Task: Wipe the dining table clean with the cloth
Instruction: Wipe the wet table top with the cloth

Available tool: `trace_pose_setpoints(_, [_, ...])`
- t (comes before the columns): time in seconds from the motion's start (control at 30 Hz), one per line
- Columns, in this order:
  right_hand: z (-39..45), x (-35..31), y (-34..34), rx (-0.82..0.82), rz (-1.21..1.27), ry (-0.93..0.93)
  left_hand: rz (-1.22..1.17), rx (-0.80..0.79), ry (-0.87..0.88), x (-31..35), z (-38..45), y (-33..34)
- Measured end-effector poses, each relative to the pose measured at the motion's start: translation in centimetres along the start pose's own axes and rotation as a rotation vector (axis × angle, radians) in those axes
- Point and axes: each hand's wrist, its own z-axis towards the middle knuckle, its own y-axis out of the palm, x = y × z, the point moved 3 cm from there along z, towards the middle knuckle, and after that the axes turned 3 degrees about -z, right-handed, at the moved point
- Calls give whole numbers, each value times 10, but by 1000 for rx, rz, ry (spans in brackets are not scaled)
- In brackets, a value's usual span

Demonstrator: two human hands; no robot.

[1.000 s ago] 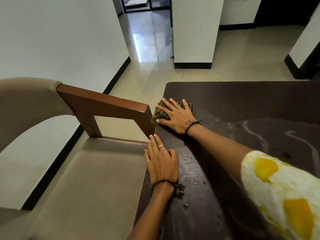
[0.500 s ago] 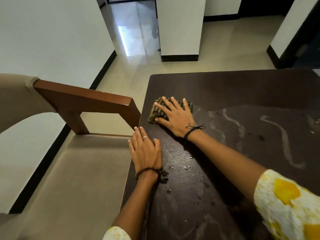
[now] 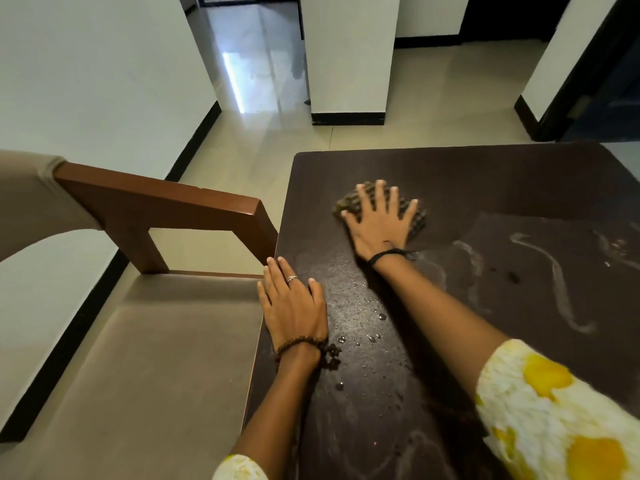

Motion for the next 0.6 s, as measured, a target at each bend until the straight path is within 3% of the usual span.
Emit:
trace_pose_setpoints(0.17, [-26,-74,8,-57,43,-296,-2,-12,1,1,1,-1])
trace_pose_setpoints(0.3, [-33,-65,8,-69,48,-425,-28,4,116,7,1,-4])
trace_pose_setpoints(0.43, [-20,-2,1,-50,68,-334,-84,-107,272,14,-3,-3])
trace_pose_setpoints(0.6, [-2,139,-19,-10,38,-60,-112,-119,274,14,-3,-2])
